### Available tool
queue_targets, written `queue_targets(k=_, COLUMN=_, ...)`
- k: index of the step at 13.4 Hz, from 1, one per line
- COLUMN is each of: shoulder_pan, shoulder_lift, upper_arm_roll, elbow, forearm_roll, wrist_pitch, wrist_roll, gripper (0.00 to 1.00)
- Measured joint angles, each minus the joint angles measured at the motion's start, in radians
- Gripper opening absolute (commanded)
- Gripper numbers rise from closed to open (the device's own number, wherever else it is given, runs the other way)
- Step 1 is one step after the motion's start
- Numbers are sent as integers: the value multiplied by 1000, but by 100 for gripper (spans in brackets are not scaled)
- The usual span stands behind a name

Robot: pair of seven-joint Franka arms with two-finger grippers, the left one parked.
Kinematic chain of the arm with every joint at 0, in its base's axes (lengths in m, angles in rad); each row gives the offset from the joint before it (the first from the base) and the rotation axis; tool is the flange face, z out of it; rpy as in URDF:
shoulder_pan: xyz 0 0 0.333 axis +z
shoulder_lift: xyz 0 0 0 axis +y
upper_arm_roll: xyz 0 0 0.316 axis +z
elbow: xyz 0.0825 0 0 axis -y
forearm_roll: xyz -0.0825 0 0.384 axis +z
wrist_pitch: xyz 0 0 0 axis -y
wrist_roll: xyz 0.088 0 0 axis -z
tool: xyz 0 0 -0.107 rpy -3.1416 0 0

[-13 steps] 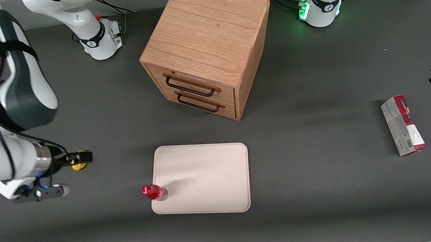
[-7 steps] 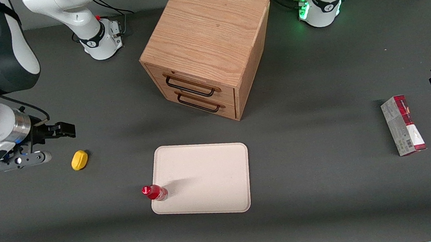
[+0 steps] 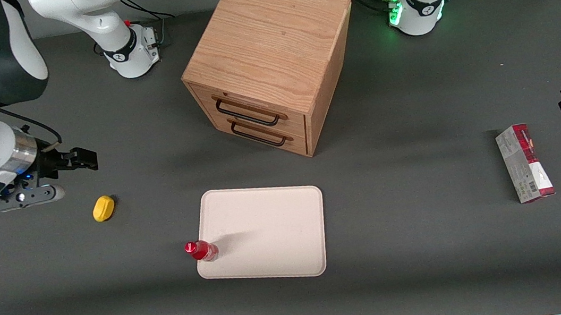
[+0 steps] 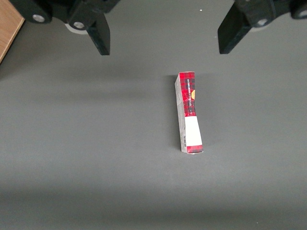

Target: Place coke bottle on tray

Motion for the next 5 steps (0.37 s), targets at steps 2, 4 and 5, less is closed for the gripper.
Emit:
queue_targets(k=2, shoulder_pan=0, shoulder_lift=-9, upper_arm_roll=-4, elbow=33, forearm_roll=8, wrist_pitch=-36, wrist_roll=0, gripper=100)
queue_targets(k=4, shoulder_pan=1, shoulder_lift=-12, upper_arm_roll=-4, elbow=40, forearm_roll=9, wrist_pitch=-48, wrist_roll=0, gripper=100)
queue_targets(k=5, shoulder_pan=2, shoulder_lift=-12, upper_arm_roll=-4, elbow=41, forearm_roll=9, wrist_pitch=-48, wrist_roll=0, gripper=100)
